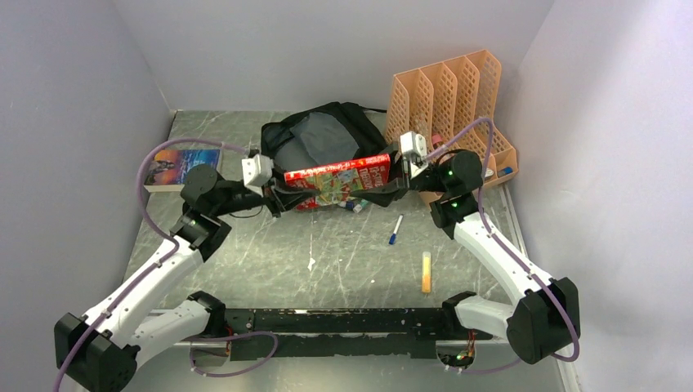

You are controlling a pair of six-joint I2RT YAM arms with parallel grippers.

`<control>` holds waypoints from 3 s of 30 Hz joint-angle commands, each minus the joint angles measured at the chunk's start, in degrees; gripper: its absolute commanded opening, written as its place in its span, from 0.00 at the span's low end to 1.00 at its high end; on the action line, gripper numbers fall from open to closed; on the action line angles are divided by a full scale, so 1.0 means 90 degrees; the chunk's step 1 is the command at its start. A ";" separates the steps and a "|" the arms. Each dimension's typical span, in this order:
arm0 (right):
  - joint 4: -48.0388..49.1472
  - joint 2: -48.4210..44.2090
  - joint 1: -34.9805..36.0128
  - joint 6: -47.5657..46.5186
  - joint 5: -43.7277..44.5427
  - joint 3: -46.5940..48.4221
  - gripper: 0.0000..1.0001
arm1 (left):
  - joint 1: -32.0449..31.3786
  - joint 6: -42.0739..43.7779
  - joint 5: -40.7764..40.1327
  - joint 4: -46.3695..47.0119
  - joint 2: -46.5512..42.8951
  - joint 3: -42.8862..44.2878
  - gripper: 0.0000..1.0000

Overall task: Pack the student bag
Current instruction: Pick up the book from the center of the board, then place the book in the student bag.

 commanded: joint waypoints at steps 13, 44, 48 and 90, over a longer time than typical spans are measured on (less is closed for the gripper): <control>-0.1256 -0.0677 -0.0007 -0.0823 0.5559 -0.0364 0.74 | 0.0251 -0.0590 -0.3766 -0.2515 0.0554 0.1257 0.05; -0.6198 0.6390 0.2244 -0.3148 1.0118 0.5897 0.82 | 0.0488 -0.2392 -0.8438 -0.6007 0.0171 0.2297 0.05; -0.6258 0.7031 0.2324 -0.3804 1.0507 0.6331 0.82 | 0.0492 -0.2394 -0.8305 -0.5932 0.0036 0.2149 0.05; -0.5840 0.6002 0.1710 -0.1906 0.8204 0.5646 0.00 | 0.1687 -0.3623 -0.4895 -0.4725 0.1177 0.1872 0.05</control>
